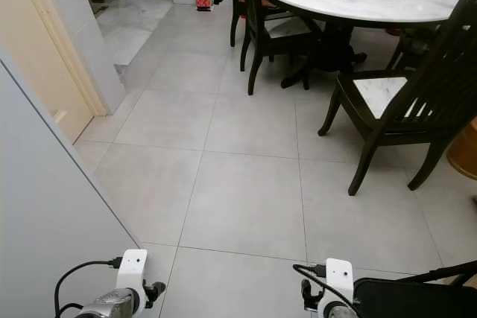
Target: Restocking fridge
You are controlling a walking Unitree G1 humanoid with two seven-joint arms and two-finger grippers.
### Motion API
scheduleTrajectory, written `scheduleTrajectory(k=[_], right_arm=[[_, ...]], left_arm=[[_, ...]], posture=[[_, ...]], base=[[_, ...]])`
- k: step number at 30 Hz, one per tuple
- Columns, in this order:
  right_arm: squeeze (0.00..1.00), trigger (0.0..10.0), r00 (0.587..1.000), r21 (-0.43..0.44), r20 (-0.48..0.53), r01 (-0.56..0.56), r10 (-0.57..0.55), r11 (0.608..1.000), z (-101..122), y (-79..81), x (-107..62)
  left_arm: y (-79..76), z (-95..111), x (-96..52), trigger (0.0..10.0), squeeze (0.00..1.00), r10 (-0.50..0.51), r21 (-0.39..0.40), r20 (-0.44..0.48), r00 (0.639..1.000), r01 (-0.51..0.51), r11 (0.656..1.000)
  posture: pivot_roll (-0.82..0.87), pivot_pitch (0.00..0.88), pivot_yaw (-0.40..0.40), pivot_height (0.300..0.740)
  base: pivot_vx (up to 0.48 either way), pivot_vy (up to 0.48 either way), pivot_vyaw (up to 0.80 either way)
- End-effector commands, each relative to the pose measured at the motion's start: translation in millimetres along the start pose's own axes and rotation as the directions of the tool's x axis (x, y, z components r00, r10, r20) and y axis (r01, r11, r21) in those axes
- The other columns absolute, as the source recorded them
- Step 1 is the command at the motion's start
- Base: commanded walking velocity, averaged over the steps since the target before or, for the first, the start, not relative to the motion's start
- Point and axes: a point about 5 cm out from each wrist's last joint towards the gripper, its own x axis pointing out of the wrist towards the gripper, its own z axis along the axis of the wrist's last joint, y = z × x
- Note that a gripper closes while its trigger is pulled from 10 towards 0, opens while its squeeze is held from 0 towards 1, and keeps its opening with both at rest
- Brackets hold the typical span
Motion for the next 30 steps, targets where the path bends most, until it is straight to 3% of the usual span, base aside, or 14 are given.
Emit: scheduleTrajectory(k=[1,30], right_arm=[[0.00,10.0,0.991,0.299,-0.127,0.088,-0.052,0.950,-33.3,-42.8,-14.6],[0.00,10.0,0.992,0.302,-0.123,0.066,-0.030,0.951,-32.1,-42.6,-14.4]], left_arm=[[-15.3,41.5,2.0,10.0,0.00,-0.055,0.124,0.020,0.998,0.052,0.991],[-14.2,43.3,2.0,10.0,0.00,-0.048,0.126,0.022,0.999,0.044,0.991]], posture=[[-0.10,0.000,0.090,0.740],[-0.10,0.000,0.096,0.740]], base=[[0.000,0.000,0.00],[0.000,0.000,0.00]])
